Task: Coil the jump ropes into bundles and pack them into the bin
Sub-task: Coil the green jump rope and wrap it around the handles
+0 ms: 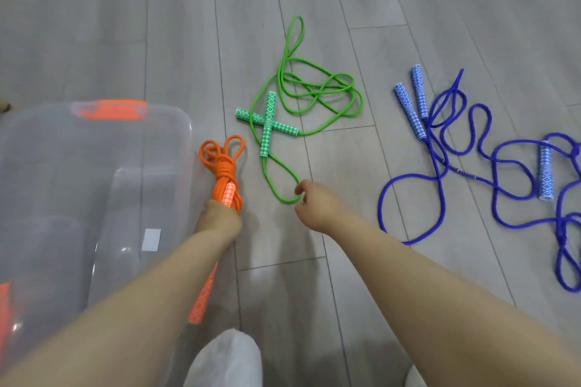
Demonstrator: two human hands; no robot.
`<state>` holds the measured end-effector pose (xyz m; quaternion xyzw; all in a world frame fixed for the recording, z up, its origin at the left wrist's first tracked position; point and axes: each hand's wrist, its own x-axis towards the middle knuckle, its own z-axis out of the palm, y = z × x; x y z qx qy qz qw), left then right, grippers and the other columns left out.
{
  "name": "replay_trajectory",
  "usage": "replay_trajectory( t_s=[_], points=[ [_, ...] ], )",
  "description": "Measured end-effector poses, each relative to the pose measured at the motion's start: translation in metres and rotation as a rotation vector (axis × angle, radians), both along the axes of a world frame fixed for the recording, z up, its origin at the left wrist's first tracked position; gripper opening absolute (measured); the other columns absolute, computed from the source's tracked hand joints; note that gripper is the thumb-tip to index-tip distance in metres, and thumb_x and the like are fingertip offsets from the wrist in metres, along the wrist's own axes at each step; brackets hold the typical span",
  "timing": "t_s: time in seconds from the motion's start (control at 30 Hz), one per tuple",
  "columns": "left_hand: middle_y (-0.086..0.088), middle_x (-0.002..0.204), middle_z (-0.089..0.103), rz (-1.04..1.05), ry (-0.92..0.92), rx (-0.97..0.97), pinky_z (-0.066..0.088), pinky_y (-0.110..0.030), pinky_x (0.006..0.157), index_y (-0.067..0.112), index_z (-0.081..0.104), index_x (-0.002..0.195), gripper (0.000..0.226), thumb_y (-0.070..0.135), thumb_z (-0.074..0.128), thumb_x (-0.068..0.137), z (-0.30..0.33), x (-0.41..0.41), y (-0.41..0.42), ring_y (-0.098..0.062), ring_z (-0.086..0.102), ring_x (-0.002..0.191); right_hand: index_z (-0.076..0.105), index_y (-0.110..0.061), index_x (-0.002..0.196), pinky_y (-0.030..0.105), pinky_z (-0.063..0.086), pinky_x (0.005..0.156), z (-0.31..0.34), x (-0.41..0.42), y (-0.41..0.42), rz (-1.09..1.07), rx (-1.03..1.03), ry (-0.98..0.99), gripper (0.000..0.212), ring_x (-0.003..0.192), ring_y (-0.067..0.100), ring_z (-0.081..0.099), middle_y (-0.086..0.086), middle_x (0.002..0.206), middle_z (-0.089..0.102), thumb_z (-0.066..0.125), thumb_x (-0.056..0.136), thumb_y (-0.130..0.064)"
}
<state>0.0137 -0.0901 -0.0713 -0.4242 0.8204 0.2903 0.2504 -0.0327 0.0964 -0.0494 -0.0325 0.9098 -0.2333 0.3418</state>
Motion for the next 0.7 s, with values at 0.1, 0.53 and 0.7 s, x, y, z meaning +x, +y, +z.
replay_trajectory(
  t_s=[0.1,0.53,0.7],
  points=[
    [-0.025,0.139,0.048,-0.082,-0.064,0.008,0.040,-0.043,0.102,0.000,0.037,0.135,0.052,0.016,0.057,0.089,-0.009,0.004,-0.002,-0.042,0.049,0.126,0.046,-0.012,0.135,0.036,0.040,0.100,-0.021,-0.001,-0.012,0.225,0.103,0.053,0.045,0.124,0.034,0.046,0.015,0.134,0.047,0.049,0.090,-0.013],
    [-0.015,0.156,0.021,-0.579,0.064,-0.249,0.028,-0.043,0.111,0.012,0.017,0.151,0.087,0.034,0.065,0.082,-0.008,0.016,0.002,-0.034,0.022,0.142,0.053,-0.015,0.126,0.038,0.031,0.103,-0.068,0.021,-0.002,0.539,0.434,0.131,0.030,0.124,0.029,0.050,0.011,0.130,0.059,0.041,0.099,-0.020],
    [-0.014,0.158,0.017,-0.739,0.082,-0.279,0.021,-0.041,0.115,0.016,0.014,0.154,0.085,0.035,0.059,0.084,0.001,0.021,0.002,-0.032,0.020,0.144,0.056,-0.016,0.116,0.036,0.034,0.095,-0.052,0.031,0.023,0.452,0.303,0.093,0.025,0.112,0.030,0.059,0.011,0.119,0.066,0.039,0.100,-0.024]
  ],
)
